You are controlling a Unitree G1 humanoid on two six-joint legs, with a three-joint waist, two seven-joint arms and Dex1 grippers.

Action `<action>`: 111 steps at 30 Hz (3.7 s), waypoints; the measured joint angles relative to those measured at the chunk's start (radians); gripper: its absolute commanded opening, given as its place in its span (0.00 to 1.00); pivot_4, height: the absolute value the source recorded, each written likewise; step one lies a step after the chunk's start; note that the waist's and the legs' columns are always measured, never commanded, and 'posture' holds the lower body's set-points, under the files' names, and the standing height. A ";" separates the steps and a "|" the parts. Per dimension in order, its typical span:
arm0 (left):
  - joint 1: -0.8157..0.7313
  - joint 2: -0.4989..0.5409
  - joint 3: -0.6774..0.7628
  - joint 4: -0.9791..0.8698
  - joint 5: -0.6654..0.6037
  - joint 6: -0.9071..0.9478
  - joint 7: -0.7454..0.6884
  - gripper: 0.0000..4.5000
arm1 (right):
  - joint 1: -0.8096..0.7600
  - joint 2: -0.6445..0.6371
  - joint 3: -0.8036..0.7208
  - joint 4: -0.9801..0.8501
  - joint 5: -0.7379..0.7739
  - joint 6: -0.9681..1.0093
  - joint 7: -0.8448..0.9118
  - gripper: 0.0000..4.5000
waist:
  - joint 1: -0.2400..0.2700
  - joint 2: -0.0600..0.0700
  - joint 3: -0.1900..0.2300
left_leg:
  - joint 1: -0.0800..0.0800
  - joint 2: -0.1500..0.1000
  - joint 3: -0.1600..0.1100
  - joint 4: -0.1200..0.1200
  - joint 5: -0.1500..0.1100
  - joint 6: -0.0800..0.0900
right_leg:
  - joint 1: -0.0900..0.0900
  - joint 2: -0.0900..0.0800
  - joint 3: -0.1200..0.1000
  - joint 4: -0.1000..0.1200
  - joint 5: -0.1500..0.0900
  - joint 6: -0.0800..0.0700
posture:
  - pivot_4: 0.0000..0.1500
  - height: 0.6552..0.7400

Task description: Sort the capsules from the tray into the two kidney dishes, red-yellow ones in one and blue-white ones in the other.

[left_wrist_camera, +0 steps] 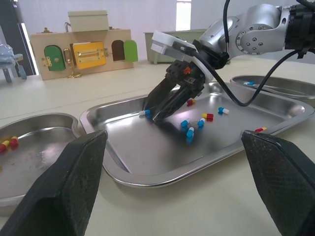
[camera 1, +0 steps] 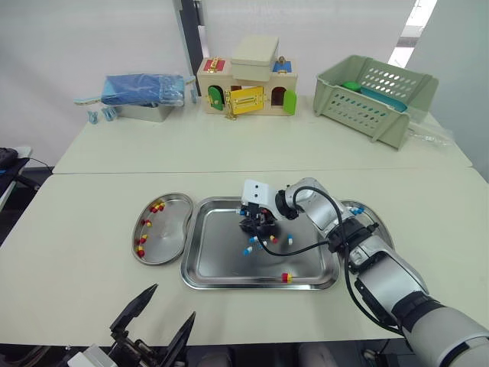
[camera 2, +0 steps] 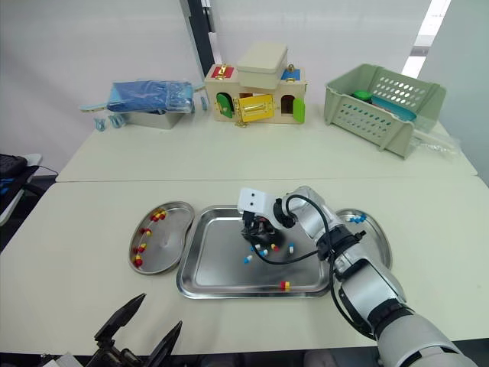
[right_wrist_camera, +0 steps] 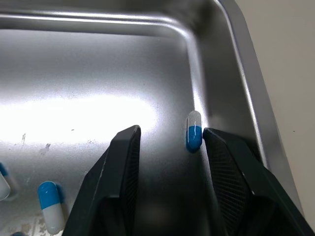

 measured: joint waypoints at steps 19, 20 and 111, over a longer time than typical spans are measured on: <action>0.003 0.011 0.000 0.000 0.002 0.000 0.018 1.00 | -0.024 0.039 -0.035 0.061 -0.001 0.035 0.002 0.00 | -0.001 0.000 0.000 | 0.001 0.001 0.000 0.000 0.000 0.000 | 0.000 0.002 0.001 0.001 0.000 -0.001 | 1.00 1.00; 0.003 0.011 0.000 0.000 0.002 0.000 0.019 1.00 | -0.024 0.039 -0.035 0.061 -0.001 0.035 0.002 0.00 | 0.000 0.000 0.000 | 0.001 0.001 0.000 0.000 0.000 0.000 | 0.000 0.002 0.001 0.001 0.000 -0.001 | 1.00 1.00; -0.159 0.266 0.221 0.095 -0.128 0.176 -0.237 1.00 | 0.826 -0.922 -0.822 -0.226 0.392 -0.057 0.198 0.99 | 0.049 0.001 -0.001 | 0.010 0.003 0.003 0.000 0.000 0.000 | 0.015 0.001 -0.002 -0.004 0.000 -0.001 | 1.00 1.00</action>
